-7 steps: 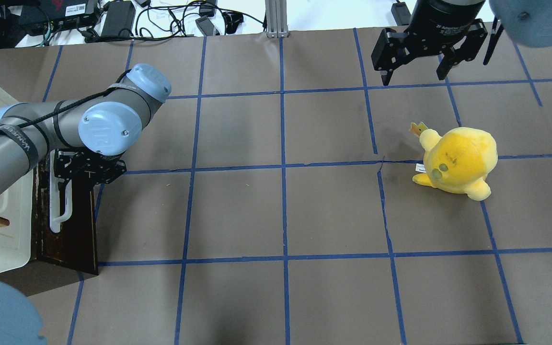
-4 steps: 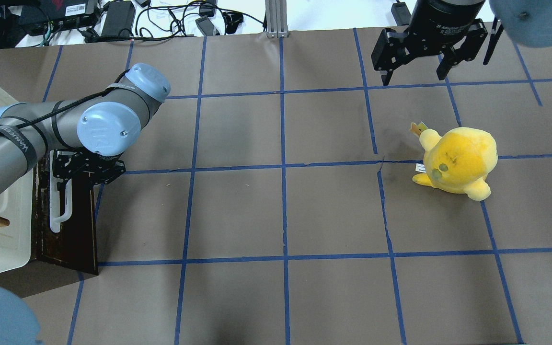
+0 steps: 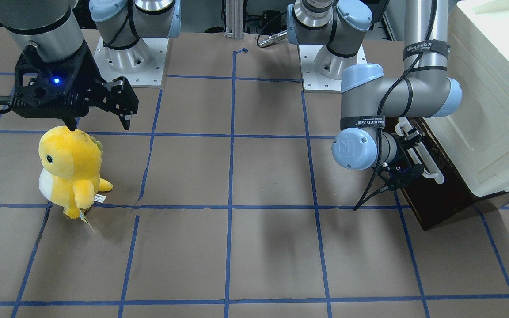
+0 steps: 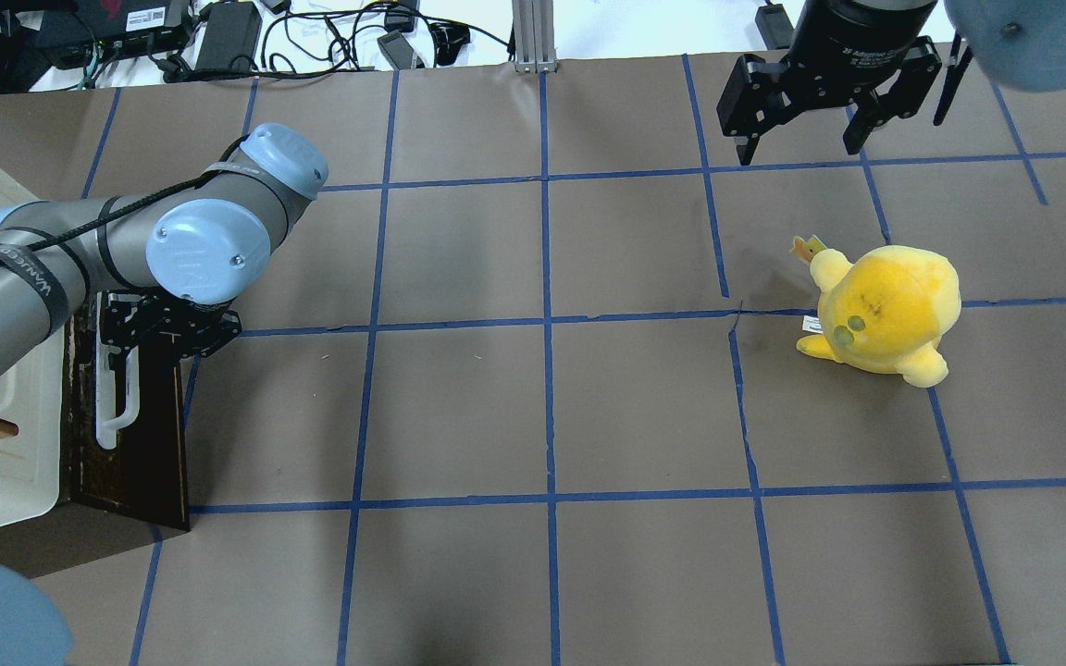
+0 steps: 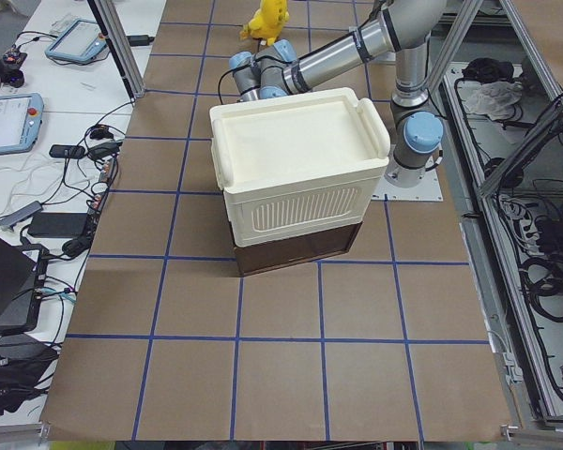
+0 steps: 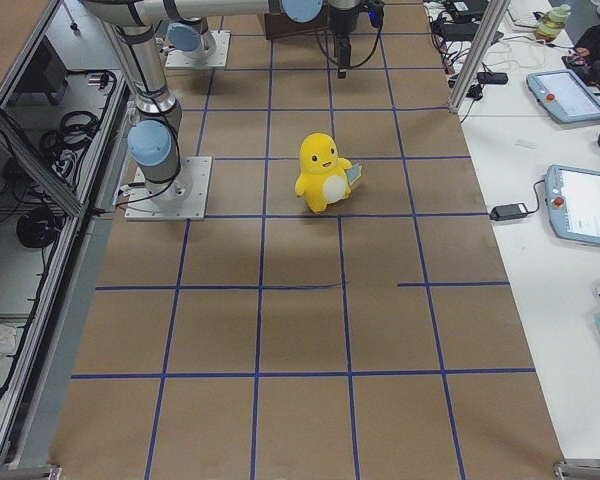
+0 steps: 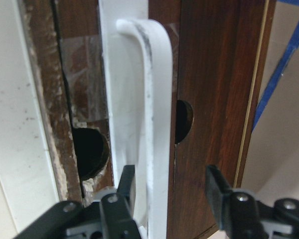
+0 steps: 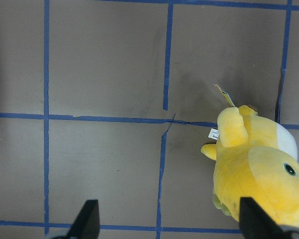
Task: Pull drawer sideways
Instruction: 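Close the left gripper around the white drawer handle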
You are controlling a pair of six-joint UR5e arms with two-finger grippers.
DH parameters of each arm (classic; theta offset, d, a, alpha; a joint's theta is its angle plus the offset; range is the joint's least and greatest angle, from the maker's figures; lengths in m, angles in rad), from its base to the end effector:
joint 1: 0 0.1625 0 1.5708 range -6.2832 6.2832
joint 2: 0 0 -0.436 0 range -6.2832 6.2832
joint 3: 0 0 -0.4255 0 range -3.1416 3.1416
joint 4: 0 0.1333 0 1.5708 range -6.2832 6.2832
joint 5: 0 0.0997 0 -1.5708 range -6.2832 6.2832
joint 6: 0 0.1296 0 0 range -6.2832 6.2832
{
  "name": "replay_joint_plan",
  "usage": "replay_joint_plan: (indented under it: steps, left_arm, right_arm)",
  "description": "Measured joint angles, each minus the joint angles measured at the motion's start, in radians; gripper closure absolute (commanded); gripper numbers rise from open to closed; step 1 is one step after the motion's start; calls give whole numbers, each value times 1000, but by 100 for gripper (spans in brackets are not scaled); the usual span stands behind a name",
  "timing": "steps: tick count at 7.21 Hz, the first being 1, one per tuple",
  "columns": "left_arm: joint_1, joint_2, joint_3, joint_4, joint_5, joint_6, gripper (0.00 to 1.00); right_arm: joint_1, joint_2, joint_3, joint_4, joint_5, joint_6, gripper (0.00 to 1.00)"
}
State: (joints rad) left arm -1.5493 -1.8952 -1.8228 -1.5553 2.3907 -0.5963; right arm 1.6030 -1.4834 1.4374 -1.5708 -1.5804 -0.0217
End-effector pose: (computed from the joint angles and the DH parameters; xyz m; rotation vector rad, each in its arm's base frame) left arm -0.0271 -0.5338 0.2159 -0.4046 2.1694 0.3351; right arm 0.1503 -0.5641 0.4915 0.0840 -3.1303 0.0721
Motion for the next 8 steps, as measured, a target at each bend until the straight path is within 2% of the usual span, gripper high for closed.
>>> replay_joint_plan:
  steps: [5,8]
  left_arm:
    - [0,3,-1,-1,1,1,53]
    - [20,6,-1,-3,4,6,60]
  right_arm:
    - [0,0,0,0,0,0,0]
    - [0,0,0,0,0,0,0]
